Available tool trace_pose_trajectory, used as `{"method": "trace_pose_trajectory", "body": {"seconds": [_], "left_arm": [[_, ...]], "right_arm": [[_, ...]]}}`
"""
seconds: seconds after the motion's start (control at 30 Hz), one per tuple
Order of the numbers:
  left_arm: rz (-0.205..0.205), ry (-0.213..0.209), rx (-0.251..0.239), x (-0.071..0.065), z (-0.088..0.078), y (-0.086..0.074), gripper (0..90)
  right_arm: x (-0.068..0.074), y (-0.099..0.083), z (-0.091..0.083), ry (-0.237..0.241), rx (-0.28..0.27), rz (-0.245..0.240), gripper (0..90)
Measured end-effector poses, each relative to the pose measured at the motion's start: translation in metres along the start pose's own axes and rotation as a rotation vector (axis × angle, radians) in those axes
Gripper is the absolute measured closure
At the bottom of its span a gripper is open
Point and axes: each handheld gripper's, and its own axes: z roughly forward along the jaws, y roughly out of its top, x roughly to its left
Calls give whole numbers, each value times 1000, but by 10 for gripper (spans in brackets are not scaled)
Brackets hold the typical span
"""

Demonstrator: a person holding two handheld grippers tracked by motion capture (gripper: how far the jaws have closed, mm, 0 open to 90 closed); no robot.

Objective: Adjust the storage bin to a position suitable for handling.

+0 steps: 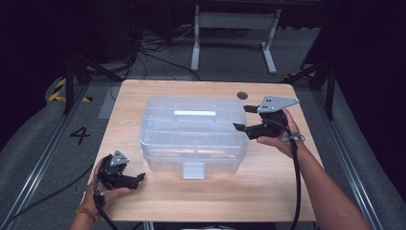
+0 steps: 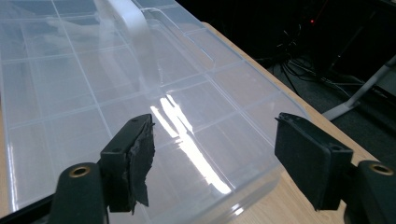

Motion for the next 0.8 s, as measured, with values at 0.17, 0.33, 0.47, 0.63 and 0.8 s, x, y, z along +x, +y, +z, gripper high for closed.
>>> {"method": "trace_pose_trajectory", "body": {"seconds": [0.17,0.33,0.47,0.63,0.8], "left_arm": [[0,0,0,0,0,0,10],[0,0,1,0,0,0,10],[0,0,0,0,0,0,10],[0,0,0,0,0,0,10],[0,0,0,0,0,0,10]], "right_arm": [[4,7,8,29,1,-8,299],[10,13,15,50,5,-29,309],[14,17,19,63,4,-38,323],[18,24,23,78,11,-58,357],[22,30,26,89,7,-77,395]]}}
